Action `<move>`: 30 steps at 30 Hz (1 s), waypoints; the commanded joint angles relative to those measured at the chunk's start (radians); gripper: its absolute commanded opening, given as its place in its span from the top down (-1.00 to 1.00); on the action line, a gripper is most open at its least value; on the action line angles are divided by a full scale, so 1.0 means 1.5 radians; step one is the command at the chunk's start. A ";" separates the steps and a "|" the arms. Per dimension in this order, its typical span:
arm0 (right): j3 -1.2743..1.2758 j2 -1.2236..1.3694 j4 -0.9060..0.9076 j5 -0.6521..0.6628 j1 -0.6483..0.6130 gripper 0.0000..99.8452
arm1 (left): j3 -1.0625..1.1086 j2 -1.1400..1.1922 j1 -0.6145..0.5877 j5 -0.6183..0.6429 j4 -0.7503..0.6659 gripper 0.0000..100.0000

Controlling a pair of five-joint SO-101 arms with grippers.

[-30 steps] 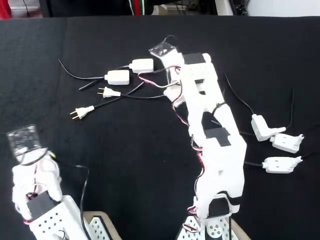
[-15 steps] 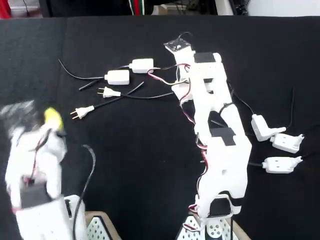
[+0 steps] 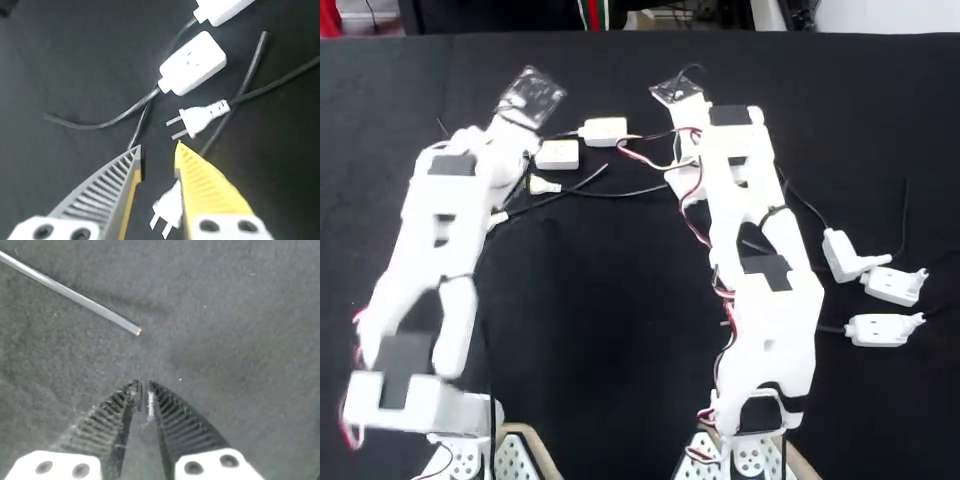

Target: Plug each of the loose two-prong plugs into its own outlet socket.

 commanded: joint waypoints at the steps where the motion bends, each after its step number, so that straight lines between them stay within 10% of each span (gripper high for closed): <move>1: -0.002 -0.006 -0.015 -0.006 0.007 0.97 | -0.132 0.094 0.030 -0.073 -0.009 0.57; 10: -0.002 -0.006 -0.014 0.000 0.008 0.97 | -0.466 0.386 0.036 -0.239 0.063 0.47; 30: -0.002 -0.006 -0.024 0.000 0.008 0.97 | -1.195 0.920 0.038 -0.297 0.384 0.32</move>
